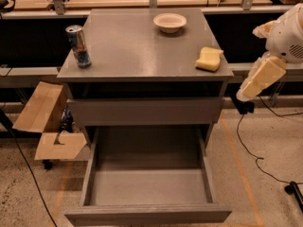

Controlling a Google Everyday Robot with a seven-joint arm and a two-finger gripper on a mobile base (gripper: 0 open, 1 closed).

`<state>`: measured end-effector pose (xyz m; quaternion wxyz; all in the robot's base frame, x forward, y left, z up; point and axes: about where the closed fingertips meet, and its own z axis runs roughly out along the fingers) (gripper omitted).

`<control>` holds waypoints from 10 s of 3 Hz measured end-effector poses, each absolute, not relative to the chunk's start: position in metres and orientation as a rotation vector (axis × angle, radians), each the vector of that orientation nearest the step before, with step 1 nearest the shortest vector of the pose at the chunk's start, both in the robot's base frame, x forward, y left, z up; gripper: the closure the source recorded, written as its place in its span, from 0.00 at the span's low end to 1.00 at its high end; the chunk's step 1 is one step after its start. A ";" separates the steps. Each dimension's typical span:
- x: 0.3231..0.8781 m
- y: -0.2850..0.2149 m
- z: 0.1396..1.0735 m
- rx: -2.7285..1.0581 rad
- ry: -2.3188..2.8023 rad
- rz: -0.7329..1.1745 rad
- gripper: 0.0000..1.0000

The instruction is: Place sponge into middle drawer

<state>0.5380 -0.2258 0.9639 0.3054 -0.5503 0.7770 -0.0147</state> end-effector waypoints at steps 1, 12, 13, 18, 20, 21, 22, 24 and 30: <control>0.541 -0.222 0.960 -1.452 2.063 -0.047 0.00; 0.772 -0.223 0.852 -0.820 1.964 0.238 0.39; 0.764 -0.228 0.849 -0.785 1.978 0.246 0.64; 0.604 -0.168 0.896 -1.065 1.988 0.316 1.00; 0.583 -0.144 0.846 -1.142 1.954 0.451 1.00; 0.569 -0.124 0.793 -1.208 1.919 0.514 1.00; 0.560 -0.107 0.738 -1.237 1.876 0.545 1.00; 0.560 -0.098 0.726 -1.266 1.864 0.566 1.00; 0.522 -0.031 0.535 -1.290 1.748 0.746 1.00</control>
Offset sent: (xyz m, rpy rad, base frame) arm 0.0626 -0.0072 -0.0124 0.1104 -0.1649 -0.1018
